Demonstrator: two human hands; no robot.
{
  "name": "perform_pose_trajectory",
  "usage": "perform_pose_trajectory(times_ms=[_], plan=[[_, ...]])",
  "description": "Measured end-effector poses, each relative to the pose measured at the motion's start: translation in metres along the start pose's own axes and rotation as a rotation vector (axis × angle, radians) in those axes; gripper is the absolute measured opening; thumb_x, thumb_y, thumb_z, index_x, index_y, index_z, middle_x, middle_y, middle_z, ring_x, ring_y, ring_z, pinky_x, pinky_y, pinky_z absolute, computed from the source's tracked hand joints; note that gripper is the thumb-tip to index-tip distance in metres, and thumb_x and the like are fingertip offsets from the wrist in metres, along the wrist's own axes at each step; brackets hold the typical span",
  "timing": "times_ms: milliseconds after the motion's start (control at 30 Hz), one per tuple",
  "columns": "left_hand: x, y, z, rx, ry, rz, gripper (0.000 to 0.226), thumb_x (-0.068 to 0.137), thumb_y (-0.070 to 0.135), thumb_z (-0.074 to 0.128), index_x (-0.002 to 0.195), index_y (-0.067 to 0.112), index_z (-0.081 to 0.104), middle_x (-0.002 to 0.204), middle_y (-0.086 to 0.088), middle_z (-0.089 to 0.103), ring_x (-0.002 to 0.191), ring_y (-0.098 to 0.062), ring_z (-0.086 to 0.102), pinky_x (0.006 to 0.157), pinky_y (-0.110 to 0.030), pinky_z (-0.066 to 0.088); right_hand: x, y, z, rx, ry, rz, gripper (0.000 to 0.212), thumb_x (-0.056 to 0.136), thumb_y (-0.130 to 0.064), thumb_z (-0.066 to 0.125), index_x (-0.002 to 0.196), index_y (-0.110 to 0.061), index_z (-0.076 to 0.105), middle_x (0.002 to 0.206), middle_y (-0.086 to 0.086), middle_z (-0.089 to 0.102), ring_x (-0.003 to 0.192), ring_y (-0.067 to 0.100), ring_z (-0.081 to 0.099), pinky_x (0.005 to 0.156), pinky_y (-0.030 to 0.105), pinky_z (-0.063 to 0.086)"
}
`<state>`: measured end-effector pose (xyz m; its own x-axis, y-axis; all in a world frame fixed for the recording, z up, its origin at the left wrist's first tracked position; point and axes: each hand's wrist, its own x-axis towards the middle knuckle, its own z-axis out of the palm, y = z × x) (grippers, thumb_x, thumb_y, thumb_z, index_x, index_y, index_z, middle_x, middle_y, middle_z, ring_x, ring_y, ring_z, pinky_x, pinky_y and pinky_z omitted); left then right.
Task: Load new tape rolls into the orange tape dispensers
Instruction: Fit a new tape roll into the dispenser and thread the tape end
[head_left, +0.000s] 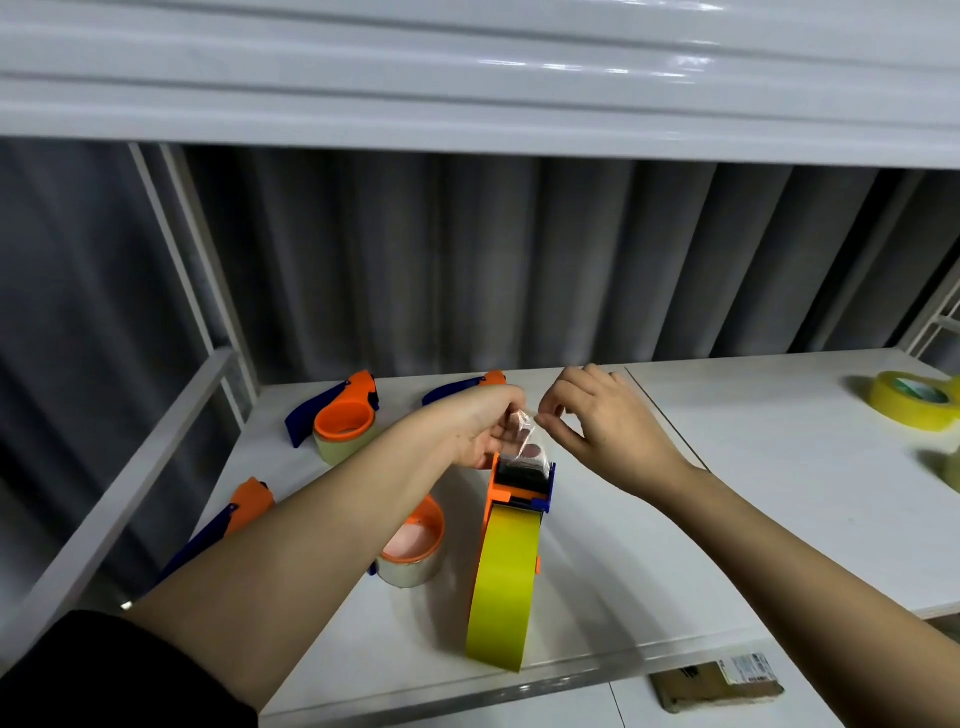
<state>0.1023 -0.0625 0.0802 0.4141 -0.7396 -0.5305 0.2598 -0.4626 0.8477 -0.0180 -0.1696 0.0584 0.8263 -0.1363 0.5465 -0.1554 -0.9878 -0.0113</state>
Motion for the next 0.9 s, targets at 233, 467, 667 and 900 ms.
perform_pose_trajectory(times_ms=[233,467,667,900], plan=[[-0.002,0.001,-0.001,0.055,0.015,0.039,0.027,0.085,0.02,0.047,0.059,0.013,0.042,0.072,-0.004,0.055,0.073,-0.023,0.069,0.058,-0.026,0.047,0.008,-0.003,-0.011,0.914,-0.448,0.451,0.015,0.096,-0.02,0.048,0.086,-0.015,0.057,0.081,-0.006,0.059,0.077,0.004,0.054,0.07,0.016,0.043],[0.002,-0.004,-0.003,0.062,0.058,0.125,0.028,0.092,0.037,0.05,0.081,0.01,0.052,0.095,-0.011,0.061,0.079,-0.025,0.07,0.058,-0.026,0.051,0.008,0.0,-0.005,1.284,-0.538,0.649,0.02,0.095,-0.016,0.044,0.08,-0.011,0.056,0.08,-0.001,0.057,0.083,0.012,0.051,0.079,0.031,0.035],[0.0,-0.01,-0.005,0.032,0.0,0.168,0.021,0.088,0.025,0.052,0.094,0.005,0.057,0.095,-0.013,0.064,0.084,-0.024,0.069,0.063,-0.025,0.052,0.002,0.001,0.002,1.437,-0.547,0.766,0.022,0.094,-0.019,0.044,0.079,-0.013,0.059,0.081,-0.001,0.058,0.081,0.011,0.051,0.078,0.03,0.036],[-0.001,-0.013,-0.011,0.002,-0.063,0.172,0.016,0.089,0.016,0.054,0.1,0.006,0.058,0.086,-0.007,0.065,0.081,-0.019,0.069,0.062,-0.021,0.052,0.001,0.001,0.005,1.457,-0.552,0.695,0.024,0.095,-0.019,0.043,0.078,-0.015,0.059,0.085,0.001,0.058,0.091,0.017,0.049,0.084,0.034,0.036]])
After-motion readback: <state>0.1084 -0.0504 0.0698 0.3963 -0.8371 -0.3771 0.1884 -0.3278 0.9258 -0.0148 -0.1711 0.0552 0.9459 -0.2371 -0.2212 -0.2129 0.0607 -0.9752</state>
